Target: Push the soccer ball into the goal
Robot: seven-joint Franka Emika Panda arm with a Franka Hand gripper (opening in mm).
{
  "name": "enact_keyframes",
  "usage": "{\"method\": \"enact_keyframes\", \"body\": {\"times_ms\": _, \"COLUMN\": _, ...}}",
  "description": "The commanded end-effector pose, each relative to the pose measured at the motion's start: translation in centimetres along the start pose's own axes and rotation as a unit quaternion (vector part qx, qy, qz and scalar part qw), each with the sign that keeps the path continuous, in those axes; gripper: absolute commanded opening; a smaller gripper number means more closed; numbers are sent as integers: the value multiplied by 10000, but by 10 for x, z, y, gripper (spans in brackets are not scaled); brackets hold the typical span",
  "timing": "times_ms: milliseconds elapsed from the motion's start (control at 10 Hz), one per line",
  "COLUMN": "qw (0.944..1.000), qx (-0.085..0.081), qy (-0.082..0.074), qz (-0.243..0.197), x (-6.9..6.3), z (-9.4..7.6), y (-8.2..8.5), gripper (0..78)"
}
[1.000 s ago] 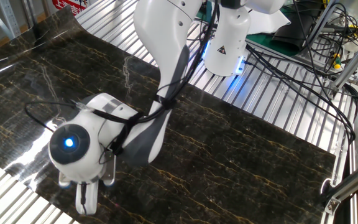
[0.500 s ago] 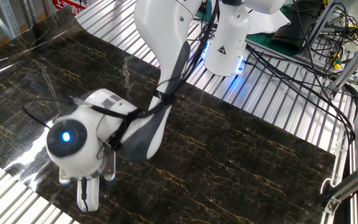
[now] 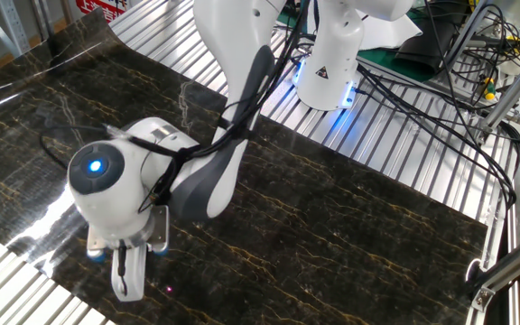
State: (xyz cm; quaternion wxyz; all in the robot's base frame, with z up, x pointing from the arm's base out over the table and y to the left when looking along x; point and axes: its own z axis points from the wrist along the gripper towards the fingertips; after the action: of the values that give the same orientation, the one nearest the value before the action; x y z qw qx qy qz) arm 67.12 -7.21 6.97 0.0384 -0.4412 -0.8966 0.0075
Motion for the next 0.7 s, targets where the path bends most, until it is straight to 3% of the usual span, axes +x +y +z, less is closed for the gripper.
{"method": "enact_keyframes", "body": {"times_ms": 100, "qw": 9992, "qx": 154, "qy": -188, "qz": -310, "x": 7, "z": 8, "y": -2, "gripper": 0}}
{"method": "enact_keyframes", "body": {"times_ms": 500, "qw": 9988, "qx": 247, "qy": -282, "qz": -330, "x": 5, "z": 4, "y": -3, "gripper": 0}}
{"method": "enact_keyframes", "body": {"times_ms": 700, "qw": 9993, "qx": 218, "qy": -258, "qz": -171, "x": 2, "z": 2, "y": 0, "gripper": 0}}
